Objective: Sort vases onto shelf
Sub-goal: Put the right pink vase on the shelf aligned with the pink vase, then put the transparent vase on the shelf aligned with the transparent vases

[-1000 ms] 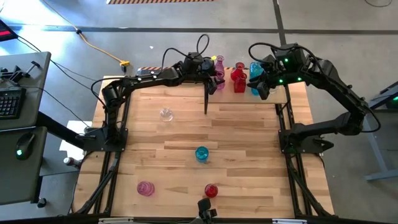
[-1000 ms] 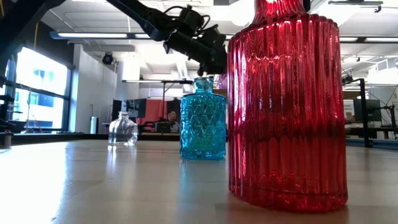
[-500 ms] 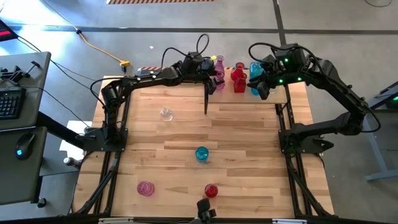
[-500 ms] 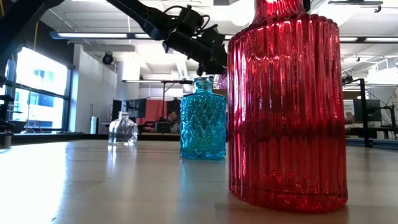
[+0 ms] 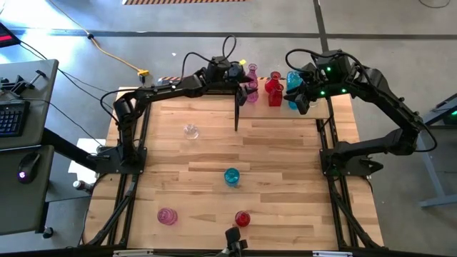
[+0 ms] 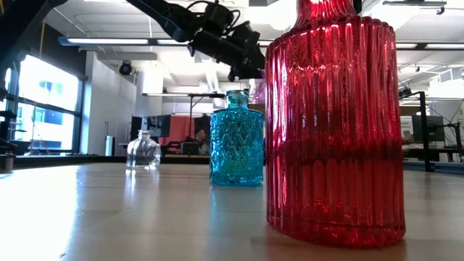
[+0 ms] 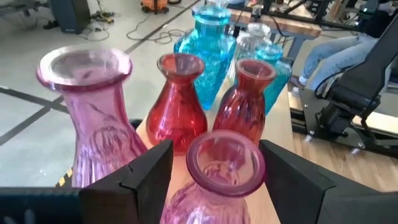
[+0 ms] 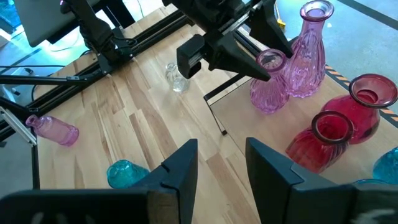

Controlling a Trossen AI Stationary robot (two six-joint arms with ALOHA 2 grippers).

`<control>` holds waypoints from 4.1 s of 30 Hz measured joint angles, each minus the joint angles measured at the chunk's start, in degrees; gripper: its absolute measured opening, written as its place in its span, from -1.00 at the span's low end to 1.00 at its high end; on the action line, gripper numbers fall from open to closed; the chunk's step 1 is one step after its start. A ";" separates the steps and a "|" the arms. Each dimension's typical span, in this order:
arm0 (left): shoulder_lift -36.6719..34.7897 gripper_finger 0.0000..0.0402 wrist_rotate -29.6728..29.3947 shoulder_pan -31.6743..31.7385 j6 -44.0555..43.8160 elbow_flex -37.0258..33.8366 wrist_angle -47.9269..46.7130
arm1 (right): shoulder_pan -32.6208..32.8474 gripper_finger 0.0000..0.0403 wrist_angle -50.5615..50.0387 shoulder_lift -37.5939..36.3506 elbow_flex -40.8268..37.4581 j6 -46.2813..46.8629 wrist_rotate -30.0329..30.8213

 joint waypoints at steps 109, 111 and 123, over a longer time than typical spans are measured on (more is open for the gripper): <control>-25.12 0.12 -28.34 -21.13 -26.00 0.00 -80.07 | 0.00 -0.43 -0.01 0.01 -0.02 -0.02 -0.01; -24.48 0.12 -27.48 -18.89 -24.90 0.00 -80.11 | 0.00 -0.43 -0.02 0.00 -0.02 -0.02 0.00; -17.86 0.12 -24.40 -10.87 -21.94 -0.02 -79.87 | 0.00 -0.43 -0.02 0.02 -0.01 0.00 -0.02</control>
